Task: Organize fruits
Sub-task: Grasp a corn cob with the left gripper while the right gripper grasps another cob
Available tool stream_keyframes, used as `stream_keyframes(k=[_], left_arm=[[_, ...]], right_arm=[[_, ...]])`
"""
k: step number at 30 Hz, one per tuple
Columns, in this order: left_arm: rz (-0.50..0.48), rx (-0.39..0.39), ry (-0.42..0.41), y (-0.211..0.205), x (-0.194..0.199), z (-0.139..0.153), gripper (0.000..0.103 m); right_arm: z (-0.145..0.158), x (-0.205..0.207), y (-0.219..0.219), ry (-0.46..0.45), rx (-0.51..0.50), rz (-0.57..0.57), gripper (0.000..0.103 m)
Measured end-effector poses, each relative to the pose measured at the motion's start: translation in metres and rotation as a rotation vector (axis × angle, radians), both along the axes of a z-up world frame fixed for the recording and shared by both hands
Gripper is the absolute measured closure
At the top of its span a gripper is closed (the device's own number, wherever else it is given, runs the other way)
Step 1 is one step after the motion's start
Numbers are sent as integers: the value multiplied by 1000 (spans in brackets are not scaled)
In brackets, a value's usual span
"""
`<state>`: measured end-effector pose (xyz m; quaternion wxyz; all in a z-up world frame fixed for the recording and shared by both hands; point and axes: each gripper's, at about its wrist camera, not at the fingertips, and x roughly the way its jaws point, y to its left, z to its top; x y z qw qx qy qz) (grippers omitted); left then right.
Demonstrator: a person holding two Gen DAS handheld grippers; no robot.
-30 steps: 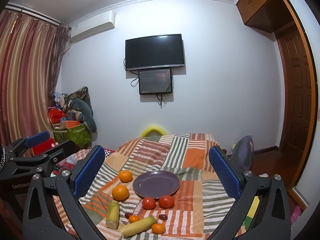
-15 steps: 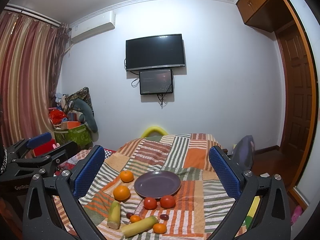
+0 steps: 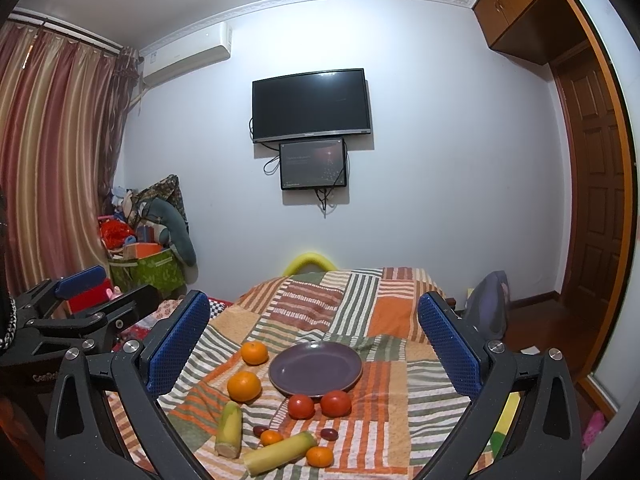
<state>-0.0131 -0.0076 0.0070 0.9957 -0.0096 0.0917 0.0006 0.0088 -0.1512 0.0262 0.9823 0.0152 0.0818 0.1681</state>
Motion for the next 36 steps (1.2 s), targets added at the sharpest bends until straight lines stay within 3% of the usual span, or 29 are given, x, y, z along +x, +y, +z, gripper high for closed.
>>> stream_keyframes(k=[6,10,21,31,34,36], left_arm=[[-15,-17,56,5,14,-11,0],[-2,-5,145,11,34,-32,0],[-23,3,436,30,94,-106,0],[-45,-45,668,46,125,-174,0],[-38,-26,727,46,131,-193,0],[-43,-10,754,44,133,-203,12]], right_arm=[[-8,9,1,23,-4,2,0],[-17,20,-2,64,-16,5,0],[-79,77,6,297,-198,46,0],[-135,108,13,558,-209,169,0],[-148,105,19,610,-216,218,0],[-156,102,26,635,-232,250,0]])
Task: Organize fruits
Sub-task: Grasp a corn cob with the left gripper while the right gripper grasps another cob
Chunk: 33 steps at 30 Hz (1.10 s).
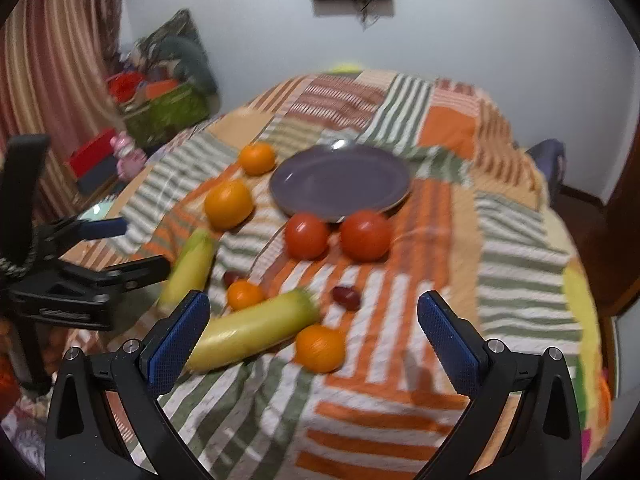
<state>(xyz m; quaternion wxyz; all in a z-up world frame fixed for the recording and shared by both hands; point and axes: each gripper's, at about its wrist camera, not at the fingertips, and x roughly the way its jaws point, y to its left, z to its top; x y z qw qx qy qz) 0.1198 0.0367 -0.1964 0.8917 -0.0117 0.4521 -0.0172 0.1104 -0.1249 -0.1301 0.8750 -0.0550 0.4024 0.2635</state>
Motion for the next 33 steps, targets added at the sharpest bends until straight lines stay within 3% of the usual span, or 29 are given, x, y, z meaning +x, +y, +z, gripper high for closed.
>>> stream_keyframes(k=[3,9,17,21,25,27,33], left_arm=[[-18,-8,57,-2,4,-13,31],[-38,-55,59,-2,1,-17,49],[-63,-56,71,-12,0,-21,52],[-58,-70,76,-9,3,-23,50],[-63,-77,65,-7,1,-23,51],[-66,-98,59,-1,-2,-23,56],[-57,-120,51,19,-18,-13,73]], right_arm=[[-13,-4,13,20,-35,42,0],[-31,-7,29,58,-87,85,0],[-34,-5,34,45,-110,103,0],[-32,2,26,41,-125,60,3],[-26,-4,22,90,-50,104,5],[-26,-13,30,81,-50,140,5],[-41,-21,54,12,-197,142,5]])
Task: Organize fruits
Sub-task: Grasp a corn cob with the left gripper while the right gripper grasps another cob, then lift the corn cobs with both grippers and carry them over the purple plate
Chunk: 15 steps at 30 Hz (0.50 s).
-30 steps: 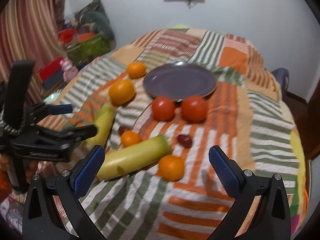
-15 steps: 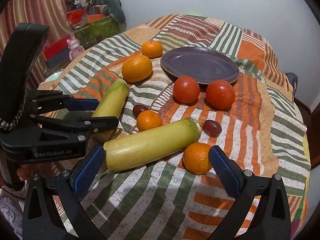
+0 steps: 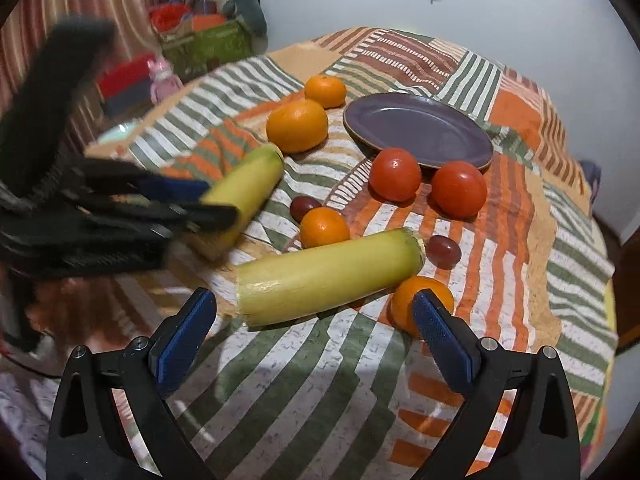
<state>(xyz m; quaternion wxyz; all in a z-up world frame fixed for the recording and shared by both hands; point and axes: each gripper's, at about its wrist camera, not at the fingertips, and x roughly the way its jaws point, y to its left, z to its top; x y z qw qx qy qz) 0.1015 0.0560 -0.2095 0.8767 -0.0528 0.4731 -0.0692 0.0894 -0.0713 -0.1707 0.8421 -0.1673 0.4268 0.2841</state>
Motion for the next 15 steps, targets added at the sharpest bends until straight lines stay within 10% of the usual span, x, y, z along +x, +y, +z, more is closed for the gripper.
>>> stream_keyframes(k=[8,15], left_arm=[[-6,-26,22,6,-3,3,78],[-2,-37,31,2,8,0,57]], right_arm=[[16,16,-31,25,88,-49,28],[28,19,-49,-11,76,-93,35]])
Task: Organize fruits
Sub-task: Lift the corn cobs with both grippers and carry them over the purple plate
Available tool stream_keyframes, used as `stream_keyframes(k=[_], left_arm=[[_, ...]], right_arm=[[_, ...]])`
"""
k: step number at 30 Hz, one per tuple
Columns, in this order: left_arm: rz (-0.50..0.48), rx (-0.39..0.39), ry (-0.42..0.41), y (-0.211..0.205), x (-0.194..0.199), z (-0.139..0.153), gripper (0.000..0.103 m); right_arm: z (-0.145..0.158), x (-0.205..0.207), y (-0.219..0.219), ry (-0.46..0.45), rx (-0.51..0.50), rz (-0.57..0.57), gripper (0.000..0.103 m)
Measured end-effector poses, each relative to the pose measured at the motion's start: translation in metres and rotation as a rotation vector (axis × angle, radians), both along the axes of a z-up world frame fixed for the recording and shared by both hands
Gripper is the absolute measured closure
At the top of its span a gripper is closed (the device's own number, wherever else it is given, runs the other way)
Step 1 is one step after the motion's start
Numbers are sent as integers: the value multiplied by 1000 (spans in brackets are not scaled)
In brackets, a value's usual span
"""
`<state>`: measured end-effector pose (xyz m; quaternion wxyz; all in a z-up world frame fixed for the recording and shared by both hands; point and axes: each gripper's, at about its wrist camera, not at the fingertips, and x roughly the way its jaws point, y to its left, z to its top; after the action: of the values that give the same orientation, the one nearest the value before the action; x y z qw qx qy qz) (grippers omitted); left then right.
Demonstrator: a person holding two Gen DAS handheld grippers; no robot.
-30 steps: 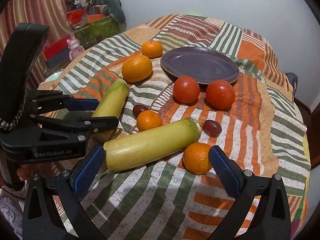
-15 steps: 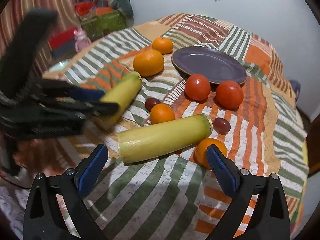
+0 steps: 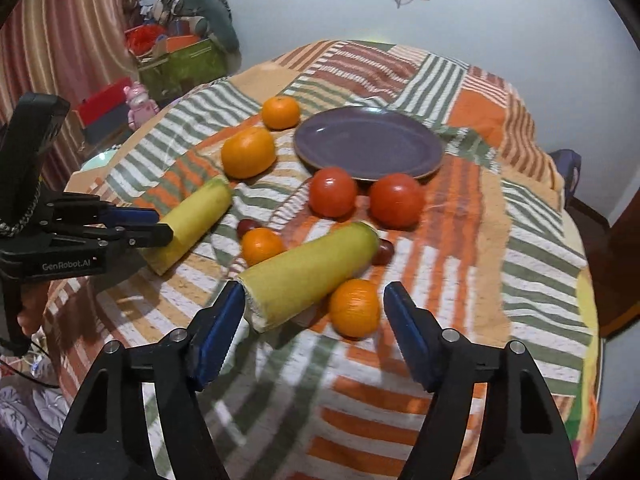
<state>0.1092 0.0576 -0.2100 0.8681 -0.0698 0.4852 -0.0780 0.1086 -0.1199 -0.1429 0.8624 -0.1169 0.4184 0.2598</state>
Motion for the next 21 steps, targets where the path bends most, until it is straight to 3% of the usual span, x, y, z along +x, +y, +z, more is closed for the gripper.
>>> stream_keyframes(k=[11,17,21], left_arm=[[22,36,49,-4,18,-23,56],[21,76,27,-7,20,-23,61],[7,68,23,-5,20,-24,61]], right_arm=[[15,21,-47,-65,11,-170,47],[-7,49,-77,19,-55,-259,54],[-8,48,-79,65,-16,-207,54]])
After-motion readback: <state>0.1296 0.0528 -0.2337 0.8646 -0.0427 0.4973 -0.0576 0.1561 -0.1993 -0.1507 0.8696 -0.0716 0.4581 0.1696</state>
